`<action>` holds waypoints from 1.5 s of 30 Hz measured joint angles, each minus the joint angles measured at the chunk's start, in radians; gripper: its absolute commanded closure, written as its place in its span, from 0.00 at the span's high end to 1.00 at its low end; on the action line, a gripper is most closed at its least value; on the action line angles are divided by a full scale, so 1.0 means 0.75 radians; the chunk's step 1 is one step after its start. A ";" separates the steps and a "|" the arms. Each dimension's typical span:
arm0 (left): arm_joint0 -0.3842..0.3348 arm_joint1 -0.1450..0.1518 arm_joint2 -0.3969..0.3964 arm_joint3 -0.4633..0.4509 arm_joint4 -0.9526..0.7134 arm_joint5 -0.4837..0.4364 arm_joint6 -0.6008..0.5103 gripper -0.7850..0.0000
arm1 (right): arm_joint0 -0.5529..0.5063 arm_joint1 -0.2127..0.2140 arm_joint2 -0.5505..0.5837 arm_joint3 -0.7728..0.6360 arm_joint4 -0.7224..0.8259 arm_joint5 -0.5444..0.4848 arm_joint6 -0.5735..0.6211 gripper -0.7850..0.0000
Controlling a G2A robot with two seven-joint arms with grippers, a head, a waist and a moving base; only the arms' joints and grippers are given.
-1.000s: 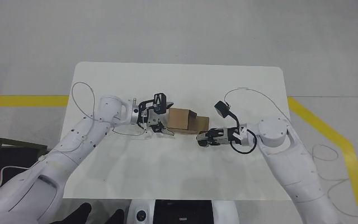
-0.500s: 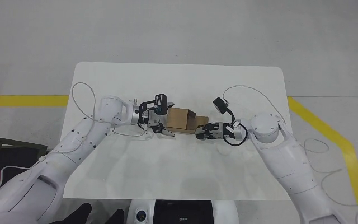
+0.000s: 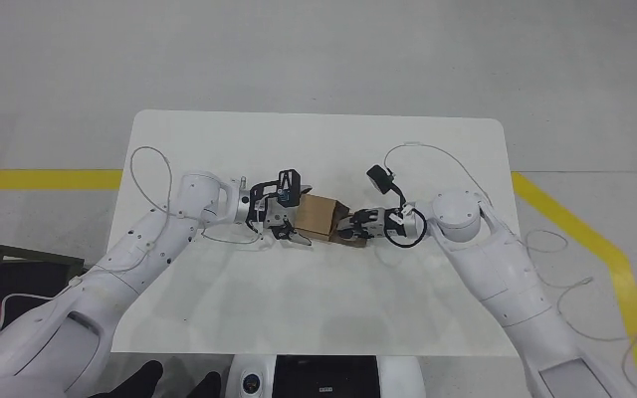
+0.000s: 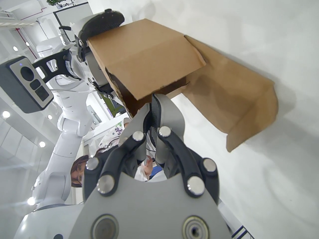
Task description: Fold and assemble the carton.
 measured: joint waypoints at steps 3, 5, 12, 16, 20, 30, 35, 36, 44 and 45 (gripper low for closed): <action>-0.002 0.001 0.003 -0.001 -0.005 0.000 -0.007 1.00 | 0.035 -0.015 -0.037 0.044 0.018 -0.017 -0.004 0.00; -0.003 0.001 0.004 -0.001 -0.008 0.000 -0.013 1.00 | 0.054 -0.024 -0.058 0.070 0.028 -0.027 -0.007 0.00; -0.002 0.001 0.003 0.001 -0.025 0.000 -0.032 1.00 | 0.108 -0.058 -0.126 0.161 0.071 -0.069 -0.018 0.00; 0.000 0.001 0.000 0.003 -0.038 0.000 -0.038 1.00 | 0.125 -0.073 -0.148 0.196 0.102 -0.111 -0.022 0.00; 0.002 0.003 -0.001 0.007 -0.049 0.000 -0.046 1.00 | 0.141 -0.083 -0.158 0.228 0.123 -0.149 -0.016 0.00; 0.004 0.005 -0.022 0.025 -0.084 0.000 -0.065 1.00 | 0.055 -0.020 -0.018 0.088 0.041 -0.102 0.021 0.00; 0.008 0.005 -0.030 0.026 -0.091 0.000 -0.074 1.00 | -0.027 0.022 0.086 -0.040 -0.009 -0.052 0.033 0.00; 0.009 0.005 -0.032 0.025 -0.091 0.000 -0.076 1.00 | -0.042 0.031 0.108 -0.065 -0.029 -0.038 0.027 0.00; 0.017 0.006 -0.042 0.016 -0.095 0.000 -0.083 1.00 | -0.023 0.041 0.121 -0.045 -0.125 -0.043 -0.038 0.00; 0.018 0.006 -0.044 0.015 -0.096 0.000 -0.084 1.00 | -0.005 0.035 0.103 -0.027 -0.126 -0.060 -0.043 0.00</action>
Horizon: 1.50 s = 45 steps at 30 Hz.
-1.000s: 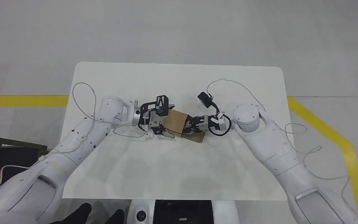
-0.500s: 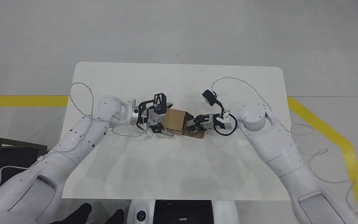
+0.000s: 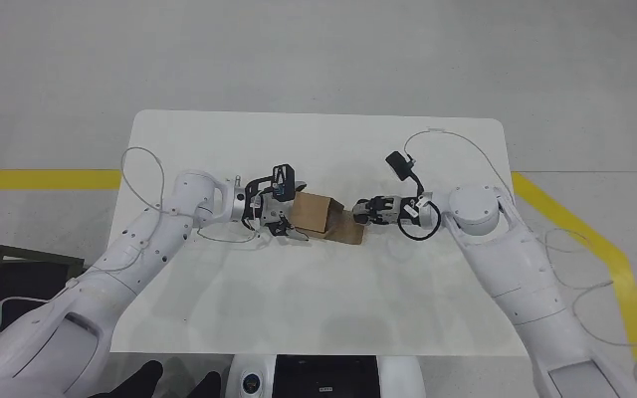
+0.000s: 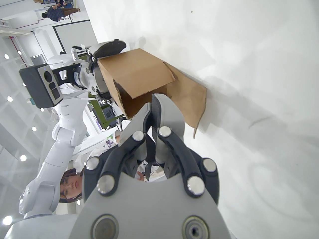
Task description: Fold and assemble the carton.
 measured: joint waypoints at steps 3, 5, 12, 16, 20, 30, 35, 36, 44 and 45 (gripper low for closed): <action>0.002 0.000 -0.004 -0.003 0.002 0.000 -0.002 1.00 | 0.047 -0.015 -0.049 0.046 -0.009 -0.051 -0.010 0.00; 0.003 0.001 -0.007 -0.004 0.003 0.000 -0.003 1.00 | 0.073 -0.024 -0.075 0.071 -0.013 -0.077 -0.014 0.00; 0.006 0.004 -0.014 -0.001 0.000 0.000 -0.009 1.00 | 0.144 -0.043 -0.158 0.120 -0.044 -0.110 0.083 0.00; 0.008 0.004 -0.018 -0.002 -0.001 0.000 -0.010 1.00 | 0.143 -0.045 -0.180 0.101 -0.059 -0.088 0.102 0.00; 0.010 0.005 -0.020 -0.004 -0.001 0.000 -0.012 1.00 | 0.129 -0.049 -0.195 0.079 -0.054 -0.057 0.092 0.00; 0.015 0.007 -0.030 -0.007 0.007 0.000 -0.018 1.00 | 0.095 -0.069 -0.203 0.085 0.038 0.029 -0.029 0.00; 0.019 0.008 -0.038 -0.009 0.008 0.000 -0.022 1.00 | 0.089 -0.080 -0.211 0.093 0.086 0.034 -0.062 0.00; 0.020 0.008 -0.040 -0.009 0.009 0.000 -0.024 1.00 | 0.089 -0.082 -0.211 0.096 0.099 0.030 -0.069 0.00; 0.032 0.008 -0.065 -0.017 0.008 0.000 -0.041 1.00 | 0.099 -0.107 -0.228 0.146 0.188 0.008 -0.116 0.00; 0.034 0.008 -0.069 -0.017 0.006 0.000 -0.044 1.00 | 0.101 -0.110 -0.233 0.152 0.194 0.007 -0.120 0.00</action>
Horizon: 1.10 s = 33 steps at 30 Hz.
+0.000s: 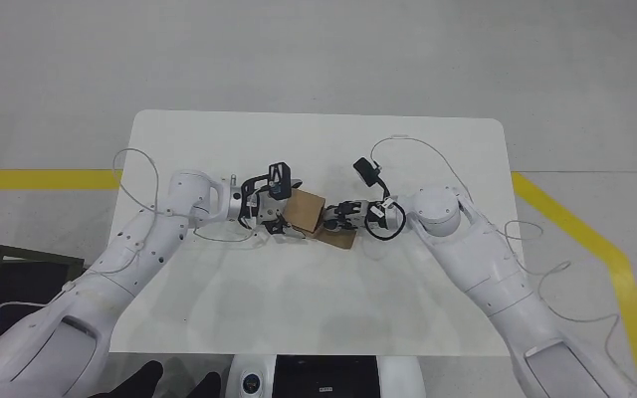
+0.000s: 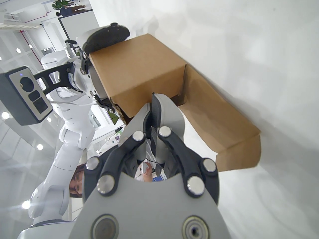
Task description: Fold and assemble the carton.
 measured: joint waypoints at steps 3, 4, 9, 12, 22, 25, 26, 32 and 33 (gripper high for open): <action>0.006 0.000 -0.010 -0.005 -0.003 0.000 -0.013 1.00 | 0.010 -0.013 -0.023 0.023 0.018 -0.001 -0.008 0.00; 0.008 0.000 -0.012 -0.006 -0.003 0.000 -0.017 1.00 | 0.014 -0.017 -0.031 0.030 0.023 0.000 -0.008 0.00; 0.019 -0.002 -0.029 -0.008 -0.007 0.000 -0.040 1.00 | 0.034 -0.038 -0.068 0.073 0.044 -0.010 -0.007 0.00; 0.025 -0.003 -0.039 -0.007 -0.012 0.000 -0.051 1.00 | 0.044 -0.047 -0.077 0.092 0.056 -0.026 -0.008 0.00; 0.042 -0.008 -0.059 -0.015 -0.036 0.000 -0.086 1.00 | 0.075 -0.074 -0.100 0.143 0.069 -0.092 -0.018 0.00; 0.045 -0.009 -0.063 -0.015 -0.044 0.000 -0.100 1.00 | 0.078 -0.079 -0.102 0.162 0.073 -0.111 -0.022 0.00; 0.046 -0.009 -0.064 -0.015 -0.047 0.000 -0.103 1.00 | 0.078 -0.081 -0.103 0.166 0.073 -0.115 -0.022 0.00; 0.050 -0.011 -0.070 -0.013 -0.063 0.000 -0.124 1.00 | 0.082 -0.083 -0.091 0.166 0.071 -0.137 -0.005 0.00; 0.050 -0.012 -0.072 -0.014 -0.066 0.000 -0.127 1.00 | 0.081 -0.078 -0.081 0.160 0.061 -0.136 0.005 0.00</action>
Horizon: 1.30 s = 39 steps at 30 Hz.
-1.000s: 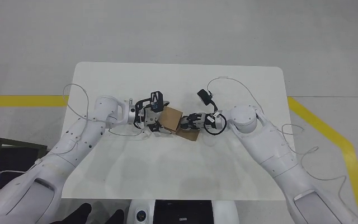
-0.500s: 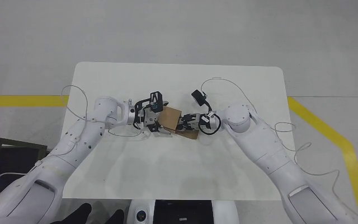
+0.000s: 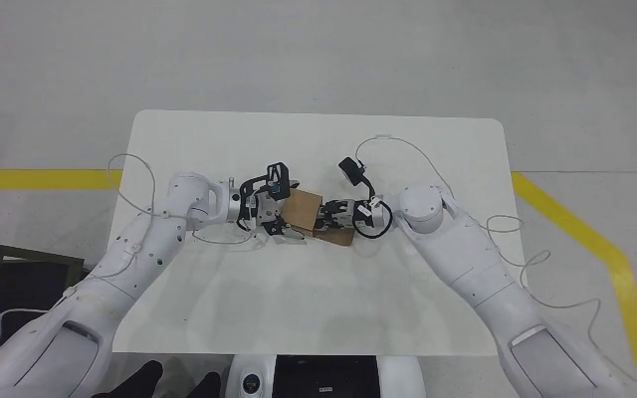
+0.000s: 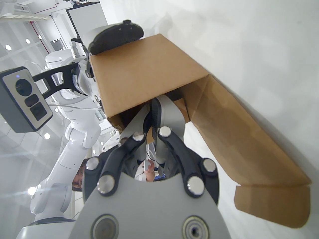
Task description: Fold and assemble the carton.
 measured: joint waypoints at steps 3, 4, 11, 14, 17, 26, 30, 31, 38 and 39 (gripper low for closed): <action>0.001 -0.001 -0.004 -0.002 -0.004 0.000 -0.004 1.00 | -0.015 0.019 0.037 -0.023 -0.034 0.015 0.028 0.00; 0.001 -0.001 -0.005 -0.003 -0.004 0.000 -0.004 1.00 | -0.023 0.026 0.051 -0.033 -0.046 0.023 0.034 0.00; 0.005 -0.003 -0.015 -0.007 -0.003 0.000 -0.006 1.00 | -0.120 0.087 0.192 -0.154 -0.109 0.075 0.048 0.00; 0.008 -0.003 -0.018 -0.009 -0.003 0.000 -0.007 1.00 | -0.167 0.118 0.255 -0.243 -0.166 0.107 0.080 0.00; 0.010 -0.004 -0.023 -0.013 -0.004 0.000 -0.011 1.00 | -0.213 0.150 0.307 -0.325 -0.252 0.160 0.147 0.11; 0.021 -0.004 -0.043 -0.019 -0.004 0.000 -0.018 1.00 | -0.356 0.203 0.417 -0.481 -0.359 0.230 0.171 0.39; 0.027 -0.005 -0.050 -0.024 -0.003 0.000 -0.023 1.00 | -0.373 0.206 0.408 -0.473 -0.356 0.226 0.165 0.39; 0.028 -0.005 -0.051 -0.024 -0.003 0.000 -0.024 1.00 | -0.371 0.205 0.403 -0.465 -0.351 0.222 0.163 0.40; 0.033 -0.006 -0.060 -0.028 -0.002 0.000 -0.030 1.00 | -0.315 0.188 0.336 -0.396 -0.321 0.199 0.164 0.42; 0.033 -0.006 -0.062 -0.028 -0.002 0.000 -0.031 1.00 | -0.302 0.184 0.319 -0.380 -0.316 0.196 0.168 0.42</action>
